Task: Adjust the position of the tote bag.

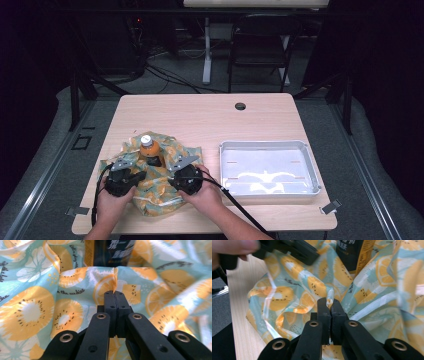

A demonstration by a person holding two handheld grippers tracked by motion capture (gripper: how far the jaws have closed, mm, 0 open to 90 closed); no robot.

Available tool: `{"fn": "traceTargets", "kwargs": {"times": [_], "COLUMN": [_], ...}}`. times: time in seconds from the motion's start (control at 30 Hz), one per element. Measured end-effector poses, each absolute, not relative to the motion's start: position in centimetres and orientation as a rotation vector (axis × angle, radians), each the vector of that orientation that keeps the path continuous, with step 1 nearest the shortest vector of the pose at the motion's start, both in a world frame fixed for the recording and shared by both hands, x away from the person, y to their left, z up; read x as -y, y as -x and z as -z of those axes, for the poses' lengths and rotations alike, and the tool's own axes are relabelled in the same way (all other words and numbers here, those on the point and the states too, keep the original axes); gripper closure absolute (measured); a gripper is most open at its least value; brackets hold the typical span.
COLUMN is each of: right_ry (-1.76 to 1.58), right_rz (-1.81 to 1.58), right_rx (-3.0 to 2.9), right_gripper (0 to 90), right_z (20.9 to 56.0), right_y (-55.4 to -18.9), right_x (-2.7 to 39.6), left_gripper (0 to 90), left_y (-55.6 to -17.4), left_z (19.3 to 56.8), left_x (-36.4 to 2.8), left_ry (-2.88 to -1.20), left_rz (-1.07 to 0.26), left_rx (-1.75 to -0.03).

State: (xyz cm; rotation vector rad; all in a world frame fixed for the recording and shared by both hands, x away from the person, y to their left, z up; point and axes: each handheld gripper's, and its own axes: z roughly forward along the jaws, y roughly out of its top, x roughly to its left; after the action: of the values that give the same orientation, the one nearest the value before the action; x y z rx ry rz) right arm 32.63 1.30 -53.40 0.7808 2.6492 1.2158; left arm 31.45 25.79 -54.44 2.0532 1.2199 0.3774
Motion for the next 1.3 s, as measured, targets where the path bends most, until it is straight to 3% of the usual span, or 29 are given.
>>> {"fn": "traceTargets", "kwargs": {"times": [0.33,0.83,1.2,1.3], "right_ry": [-0.788,-0.808,-0.806,-0.814], "right_rz": [-1.212,-1.12,-1.215,-1.246], "right_rx": [-2.64,-2.632,-2.616,-2.613], "right_gripper": [88.9,89.1,83.1,77.1], "right_z": [53.3,54.3,53.8,53.7], "right_y": [-32.3,-32.3,-32.0,-32.0], "right_x": [-0.7,-0.7,-0.5,-0.5], "left_gripper": [90.0,90.0,89.4,85.1], "left_y": [-28.3,-28.0,-27.7,-27.6], "left_z": [52.8,54.7,54.3,54.1], "left_x": [-26.6,-27.4,-27.8,-27.8], "left_ry": [-2.109,-2.085,-2.044,-2.035], "left_rz": [-0.387,-0.314,-0.343,-0.369], "left_rx": [-1.158,-1.219,-1.211,-1.208]}}
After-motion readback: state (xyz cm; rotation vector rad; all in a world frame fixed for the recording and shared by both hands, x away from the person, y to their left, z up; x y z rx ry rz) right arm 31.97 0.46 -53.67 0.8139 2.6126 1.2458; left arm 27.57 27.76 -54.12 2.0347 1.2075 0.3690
